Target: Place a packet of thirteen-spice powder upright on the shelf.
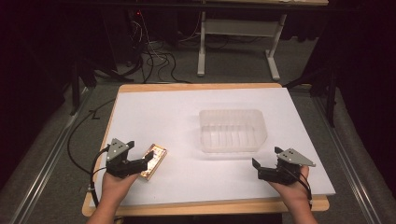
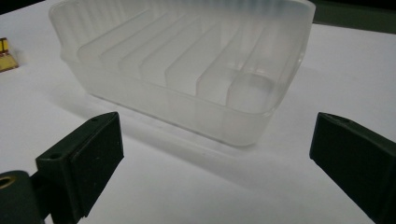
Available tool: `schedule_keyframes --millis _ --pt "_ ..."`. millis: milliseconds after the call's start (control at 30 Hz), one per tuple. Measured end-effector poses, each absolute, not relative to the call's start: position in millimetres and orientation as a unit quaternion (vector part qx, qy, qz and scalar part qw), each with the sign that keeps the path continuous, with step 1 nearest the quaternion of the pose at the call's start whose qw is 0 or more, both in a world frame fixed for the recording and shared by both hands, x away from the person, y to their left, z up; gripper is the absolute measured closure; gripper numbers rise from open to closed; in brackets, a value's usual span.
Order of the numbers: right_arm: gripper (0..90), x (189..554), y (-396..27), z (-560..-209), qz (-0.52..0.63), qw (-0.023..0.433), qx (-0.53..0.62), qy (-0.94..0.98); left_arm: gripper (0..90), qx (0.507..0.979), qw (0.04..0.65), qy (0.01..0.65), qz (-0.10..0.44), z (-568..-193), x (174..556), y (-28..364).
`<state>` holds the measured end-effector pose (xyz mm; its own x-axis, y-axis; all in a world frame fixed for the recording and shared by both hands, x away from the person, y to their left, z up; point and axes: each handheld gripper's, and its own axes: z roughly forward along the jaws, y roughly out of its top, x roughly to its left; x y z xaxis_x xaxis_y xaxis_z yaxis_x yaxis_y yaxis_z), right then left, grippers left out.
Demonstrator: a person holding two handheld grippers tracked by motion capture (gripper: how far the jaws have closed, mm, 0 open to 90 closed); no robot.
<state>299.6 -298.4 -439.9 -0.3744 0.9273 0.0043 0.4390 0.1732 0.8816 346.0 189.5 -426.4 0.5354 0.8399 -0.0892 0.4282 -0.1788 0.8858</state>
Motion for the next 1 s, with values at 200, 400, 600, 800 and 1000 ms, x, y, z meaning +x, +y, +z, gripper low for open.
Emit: schedule_keyframes --millis 200,400,600,800,1000 --pt "4.5 298.2 -298.7 -442.7 0.424 0.278 0.483 0.714 16.8 0.744 0.47 0.425 0.212 -428.0 347.7 187.6" --pt "7.0 297.3 -299.9 -441.9 0.435 0.281 0.482 0.707 25.0 0.735 0.471 0.436 0.218 -428.3 347.7 195.4" --pt "11.8 296.2 -302.3 -440.6 0.447 0.281 0.478 0.702 31.2 0.744 0.432 0.459 0.222 -433.0 353.1 199.6" --pt "13.6 297.4 -302.7 -442.6 0.446 0.275 0.477 0.705 56.1 0.743 0.396 0.49 0.226 -436.0 356.3 209.4" --pt "16.2 296.5 -304.2 -441.0 0.446 0.267 0.48 0.707 76.8 0.761 0.343 0.508 0.212 -444.1 356.3 210.4"
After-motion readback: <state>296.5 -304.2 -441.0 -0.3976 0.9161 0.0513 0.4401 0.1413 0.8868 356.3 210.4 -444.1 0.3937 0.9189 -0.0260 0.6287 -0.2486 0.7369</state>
